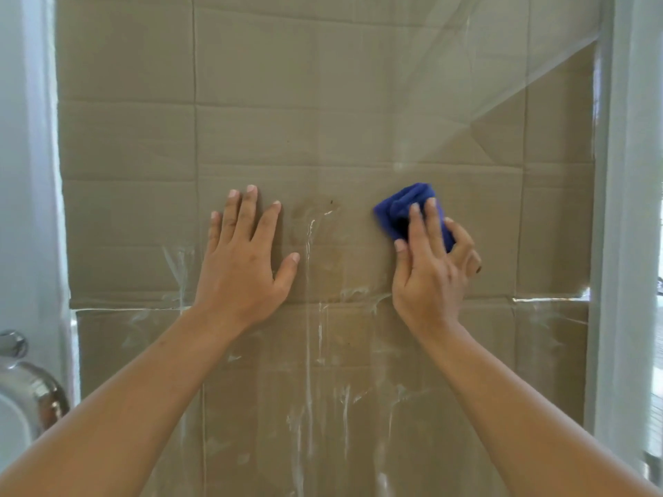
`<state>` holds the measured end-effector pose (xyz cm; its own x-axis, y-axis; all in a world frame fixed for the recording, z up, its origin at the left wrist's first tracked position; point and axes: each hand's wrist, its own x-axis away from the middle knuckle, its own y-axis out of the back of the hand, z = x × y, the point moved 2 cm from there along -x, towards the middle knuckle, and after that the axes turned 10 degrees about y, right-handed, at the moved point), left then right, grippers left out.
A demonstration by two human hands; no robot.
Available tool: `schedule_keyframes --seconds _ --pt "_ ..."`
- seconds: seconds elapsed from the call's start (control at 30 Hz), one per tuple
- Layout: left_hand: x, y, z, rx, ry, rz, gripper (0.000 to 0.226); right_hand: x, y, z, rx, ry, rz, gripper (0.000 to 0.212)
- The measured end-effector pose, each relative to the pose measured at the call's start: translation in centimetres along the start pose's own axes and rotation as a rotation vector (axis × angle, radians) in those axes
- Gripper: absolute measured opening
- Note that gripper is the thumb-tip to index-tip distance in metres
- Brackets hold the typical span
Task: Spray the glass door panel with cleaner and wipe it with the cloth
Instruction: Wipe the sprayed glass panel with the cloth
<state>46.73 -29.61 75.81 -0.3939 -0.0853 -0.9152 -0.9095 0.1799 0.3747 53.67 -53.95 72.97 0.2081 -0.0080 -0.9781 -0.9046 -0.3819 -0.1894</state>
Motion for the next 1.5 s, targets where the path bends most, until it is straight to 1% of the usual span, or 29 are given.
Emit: schedule_keyframes --seconds 0.1,0.17,0.2,0.23,0.3,0.33,0.37,0.4,0.5,0.53,0.57,0.6,0.7,0.73,0.77,0.8,0.87,0.9,0.93,1.0,1.1,1.13,1.17,1.2,1.3,1.33,1.37,1.4,1.5 --pt "0.0 -0.1 -0.1 0.013 0.0 -0.004 0.073 1.9 0.5 1.1 -0.037 0.528 0.125 0.04" --pt "0.0 0.0 0.1 0.014 -0.001 -0.003 0.072 2.3 1.0 0.1 -0.05 0.666 0.151 0.035" --pt "0.1 0.0 0.3 0.009 -0.001 0.001 0.072 2.3 1.0 -0.7 -0.037 0.597 0.128 0.036" --pt "0.1 0.0 0.5 0.005 0.001 0.004 0.072 2.1 0.9 -1.5 -0.02 0.44 0.094 0.038" --pt "0.2 -0.1 0.9 0.004 0.007 0.006 0.072 2.0 0.8 -2.2 -0.002 0.006 0.018 0.043" --pt "0.3 -0.1 1.0 0.002 0.009 0.007 0.072 2.0 0.7 -1.7 -0.002 -0.134 -0.004 0.046" --pt "0.3 -0.2 1.1 0.0 0.008 0.007 0.072 2.0 0.6 -0.8 -0.001 -0.164 -0.008 0.047" --pt "0.3 -0.2 1.1 -0.002 0.008 0.007 0.072 2.3 0.5 0.3 -0.002 -0.072 0.015 0.047" --pt "0.2 -0.2 1.2 0.001 0.001 0.0 0.072 3.9 0.4 2.5 -0.052 0.58 0.171 0.048" --pt "0.2 -0.2 1.3 0.001 -0.004 -0.002 0.072 3.9 0.6 2.4 -0.06 0.726 0.216 0.05" --pt "0.3 -0.1 1.4 0.0 -0.008 0.0 0.072 3.8 0.5 2.1 -0.057 0.764 0.218 0.051" --pt "0.3 -0.1 1.6 -0.001 -0.009 0.007 0.073 3.3 0.4 1.6 -0.046 0.69 0.188 0.049" --pt "0.4 0.0 2.3 -0.003 -0.003 0.024 0.072 1.3 -0.1 1.0 0.003 0.159 0.047 0.042" --pt "0.5 0.1 2.5 -0.004 -0.001 0.028 0.072 0.9 -0.3 1.5 0.025 0.068 0.014 0.042" --pt "0.6 0.1 2.6 -0.003 0.002 0.031 0.072 0.6 -0.6 2.3 0.043 0.086 0.007 0.043" --pt "0.6 0.2 2.8 0.001 0.003 0.03 0.071 0.6 -0.9 3.1 0.051 0.221 0.034 0.044" --pt "0.6 0.3 3.3 0.014 0.005 0.016 0.067 1.0 -1.1 4.2 0.003 0.641 0.125 0.049" --pt "0.6 0.3 3.5 0.017 0.008 0.007 0.066 0.9 -0.9 4.2 -0.025 0.791 0.167 0.049" --pt "0.5 0.4 3.7 0.017 0.012 0.008 0.065 0.6 -0.8 4.0 -0.034 0.845 0.182 0.049" --pt "0.5 0.5 4.0 0.015 0.013 0.023 0.064 -0.4 -1.1 3.1 -0.01 0.668 0.132 0.045" --pt "0.5 0.6 4.0 0.029 0.004 0.027 0.064 -2.0 -1.6 2.9 0.021 0.098 0.021 0.043" --pt "0.5 0.5 4.0 0.034 0.004 0.025 0.063 -2.3 -1.8 3.6 0.013 0.014 0.006 0.044" --pt "0.5 0.5 4.0 0.038 0.007 0.023 0.061 -2.4 -1.9 4.6 0.004 0.033 0.016 0.045" --pt "0.5 0.4 3.9 0.042 0.011 0.018 0.06 -2.2 -2.1 5.6 -0.003 0.151 0.052 0.045" --pt "0.5 0.4 4.0 0.055 0.016 0.005 0.061 -0.9 -1.8 6.8 -0.068 0.684 0.176 0.042" --pt "0.5 0.4 4.1 0.057 0.013 0.007 0.06 -0.6 -1.6 6.5 -0.079 0.761 0.187 0.041" --pt "0.5 0.5 4.2 0.055 0.009 0.012 0.058 -0.5 -1.5 5.9 -0.073 0.742 0.172 0.041" --pt "0.5 0.5 4.4 0.052 0.007 0.018 0.057 -0.7 -1.6 5.3 -0.058 0.629 0.143 0.04" --pt "0.6 0.7 4.8 0.048 -0.002 0.025 0.058 -1.6 -1.4 4.3 -0.022 0.06 0.027 0.042"
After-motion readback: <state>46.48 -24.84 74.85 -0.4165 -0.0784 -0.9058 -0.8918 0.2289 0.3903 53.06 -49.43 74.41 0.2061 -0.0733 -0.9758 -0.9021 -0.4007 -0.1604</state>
